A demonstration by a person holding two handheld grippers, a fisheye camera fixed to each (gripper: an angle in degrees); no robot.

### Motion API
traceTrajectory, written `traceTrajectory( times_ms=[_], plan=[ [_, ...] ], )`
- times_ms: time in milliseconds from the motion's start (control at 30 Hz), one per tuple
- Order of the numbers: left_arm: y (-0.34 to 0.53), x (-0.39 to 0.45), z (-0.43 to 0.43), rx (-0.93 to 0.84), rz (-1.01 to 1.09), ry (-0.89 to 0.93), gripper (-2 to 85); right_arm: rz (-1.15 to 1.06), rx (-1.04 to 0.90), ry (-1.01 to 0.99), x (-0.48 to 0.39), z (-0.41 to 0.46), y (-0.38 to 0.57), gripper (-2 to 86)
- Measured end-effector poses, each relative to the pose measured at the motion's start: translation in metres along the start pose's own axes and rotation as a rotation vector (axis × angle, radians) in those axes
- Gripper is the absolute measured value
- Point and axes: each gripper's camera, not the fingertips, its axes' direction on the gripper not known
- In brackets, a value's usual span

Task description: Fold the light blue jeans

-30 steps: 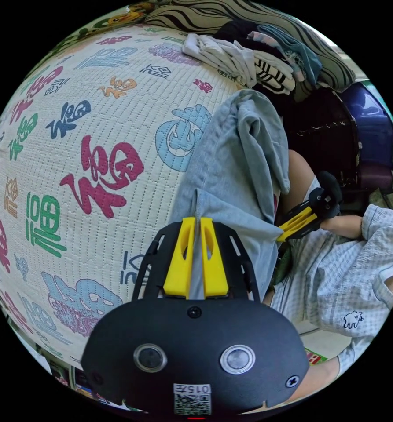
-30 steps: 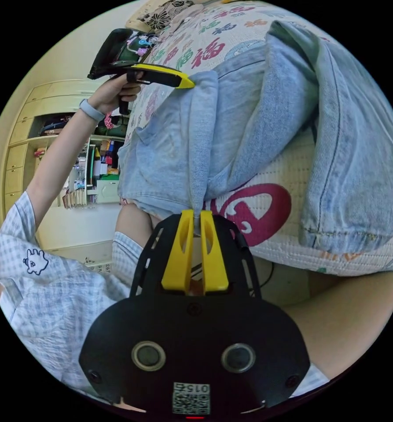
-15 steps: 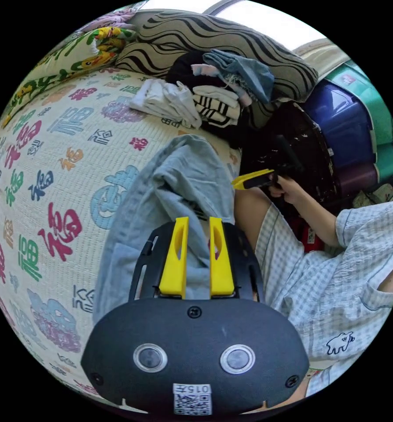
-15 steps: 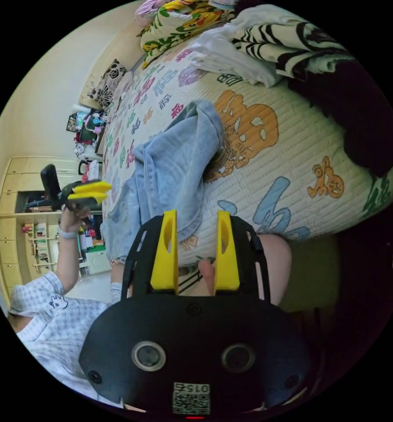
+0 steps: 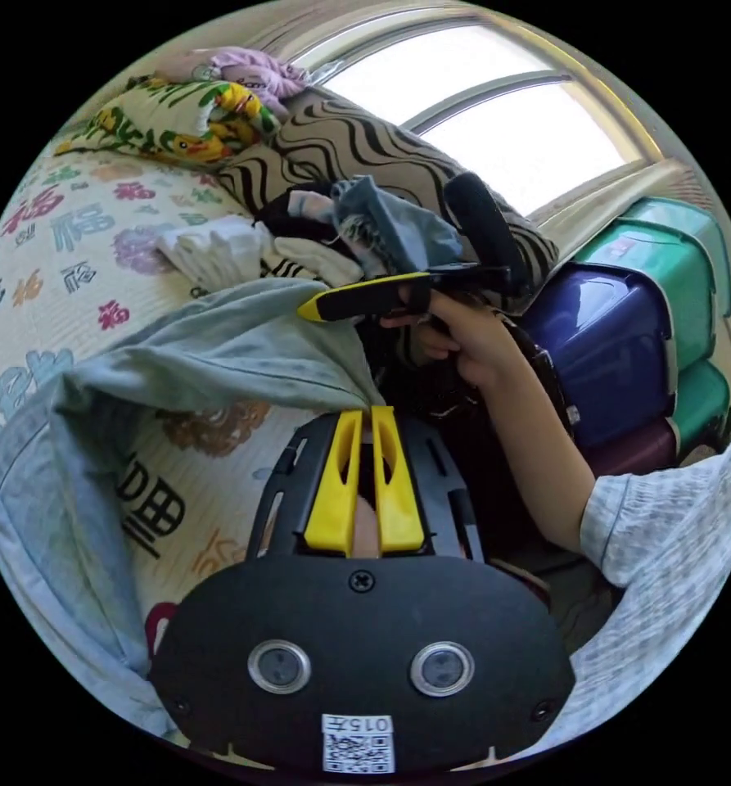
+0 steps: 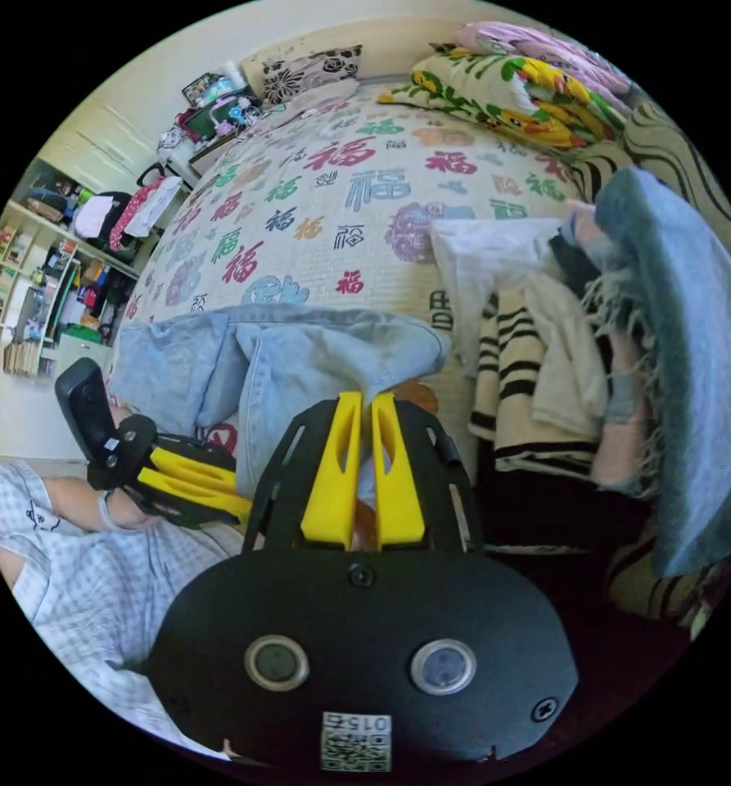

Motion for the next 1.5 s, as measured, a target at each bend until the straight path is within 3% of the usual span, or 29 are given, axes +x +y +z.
traceTrajectory(
  times_ms=[100, 233, 333, 400, 467, 533, 700, 833, 1000, 1167, 1300, 1500],
  plan=[
    [-0.019, 0.018, 0.049, -0.102, 0.018, 0.037, 2.4, 0.006, -0.045, 0.105, 0.011, -0.011, 0.0, 6.7],
    [-0.013, 0.018, 0.108, -0.425, 0.063, 0.341, 5.0, 0.183, -0.029, 0.211, 0.029, -0.003, 0.056, 9.1],
    [-0.015, 0.021, 0.092, -0.457, 0.182, 0.432, 4.9, 0.355, 0.025, 0.164, 0.041, 0.006, 0.117, 11.6],
    [-0.033, 0.019, 0.076, -0.418, 0.25, 0.351, 5.1, 0.455, 0.058, 0.082, 0.047, 0.013, 0.152, 12.3],
    [-0.069, 0.013, 0.072, -0.404, 0.335, 0.07, 6.0, 0.576, 0.099, 0.005, 0.05, 0.024, 0.194, 12.8],
    [-0.094, 0.013, 0.088, -0.446, 0.415, -0.086, 7.4, 0.657, 0.11, -0.037, 0.053, 0.036, 0.22, 12.8],
    [-0.134, 0.024, 0.165, -0.628, 0.58, -0.174, 8.7, 0.774, 0.136, -0.173, 0.059, 0.055, 0.259, 12.7],
    [-0.154, 0.013, 0.213, -0.694, 0.476, -0.165, 8.9, 0.888, 0.273, -0.395, 0.079, 0.059, 0.289, 11.4],
    [-0.17, -0.002, 0.211, -0.586, 0.345, -0.176, 10.0, 0.971, 0.306, -0.464, 0.082, 0.069, 0.319, 11.6],
    [-0.183, -0.013, 0.2, -0.619, 0.242, -0.157, 8.0, 1.003, 0.394, -0.714, 0.081, 0.097, 0.337, 8.6],
    [-0.192, -0.008, 0.176, -0.694, 0.224, 0.003, 3.2, 0.948, 0.451, -0.648, 0.063, 0.086, 0.338, 5.6],
    [-0.214, 0.028, 0.038, -0.505, 0.317, 0.197, 1.6, 0.808, 0.557, -0.608, -0.002, 0.062, 0.334, 4.8]
  ],
)
